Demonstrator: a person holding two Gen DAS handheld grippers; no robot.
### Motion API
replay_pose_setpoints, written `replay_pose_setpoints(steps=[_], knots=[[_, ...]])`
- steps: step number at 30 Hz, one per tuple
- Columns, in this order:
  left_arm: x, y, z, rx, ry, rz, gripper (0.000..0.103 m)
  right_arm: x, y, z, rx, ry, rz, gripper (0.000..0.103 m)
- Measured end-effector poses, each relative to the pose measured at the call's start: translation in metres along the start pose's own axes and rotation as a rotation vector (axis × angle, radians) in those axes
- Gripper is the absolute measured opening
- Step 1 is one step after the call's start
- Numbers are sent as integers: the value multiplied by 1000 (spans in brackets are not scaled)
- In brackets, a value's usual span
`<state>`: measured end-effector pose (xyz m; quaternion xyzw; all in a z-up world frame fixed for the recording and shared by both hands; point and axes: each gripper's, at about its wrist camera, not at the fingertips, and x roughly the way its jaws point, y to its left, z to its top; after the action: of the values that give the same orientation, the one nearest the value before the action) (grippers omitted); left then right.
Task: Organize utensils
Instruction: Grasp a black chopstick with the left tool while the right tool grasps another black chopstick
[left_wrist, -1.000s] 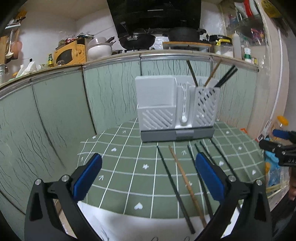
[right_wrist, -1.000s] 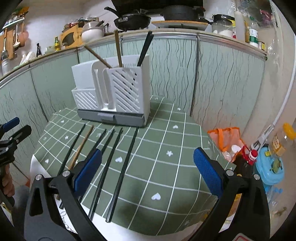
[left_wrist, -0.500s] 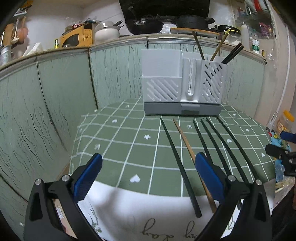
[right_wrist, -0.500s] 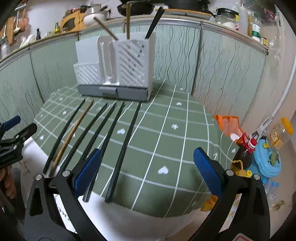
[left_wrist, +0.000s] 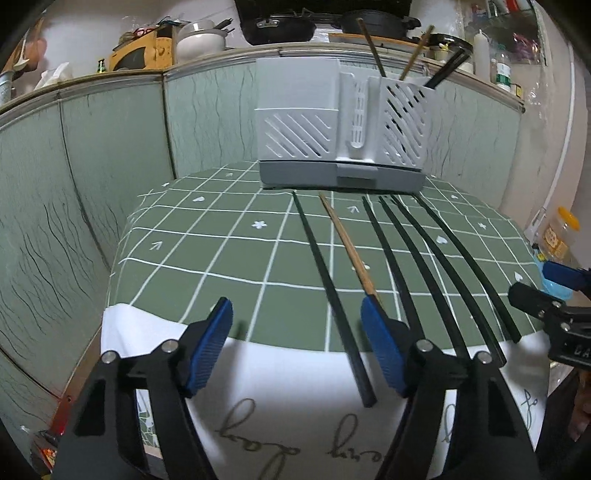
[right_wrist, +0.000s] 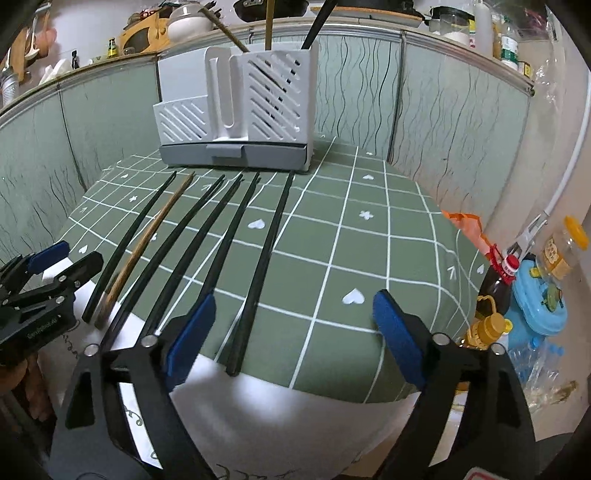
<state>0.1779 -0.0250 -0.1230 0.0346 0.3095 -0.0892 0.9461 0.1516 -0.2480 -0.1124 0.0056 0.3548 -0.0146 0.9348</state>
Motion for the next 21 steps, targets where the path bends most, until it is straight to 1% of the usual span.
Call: replay_pose_setpoints(steps=[2,4,5,7,8,11,13,14,17,19,21], knots=[[3,-4,-2,14,10,0,64,4,1,-2,1,13,0,70],[6,-6,-4,20,24,-5,57,7,3,-5,0,26,4,59],[7,-7,-4,18,32,-13,56,8,5,-7,0,29,6,58],[9,-8,-6,19,42,-20,49,10,7,-9,-2,31,6,53],[10,-9,-6,21,44,-21,48,10,8,-10,-3,31,9,50],[10,-10,-7,21,39,-29,41,12,13,-12,-8,22,3,44],[9,-11,-8,26,34,-28,34,12,15,-13,-5,17,7,40],[9,-12,-9,30,32,-27,33,12,16,-13,-3,12,10,39],[9,-14,-9,37,28,-19,24,12,17,-14,-1,2,10,30],[8,-13,-9,32,28,-8,16,13,18,-14,-3,-2,3,21],[9,-10,-9,21,27,7,10,13,21,-15,-13,-5,-6,16]])
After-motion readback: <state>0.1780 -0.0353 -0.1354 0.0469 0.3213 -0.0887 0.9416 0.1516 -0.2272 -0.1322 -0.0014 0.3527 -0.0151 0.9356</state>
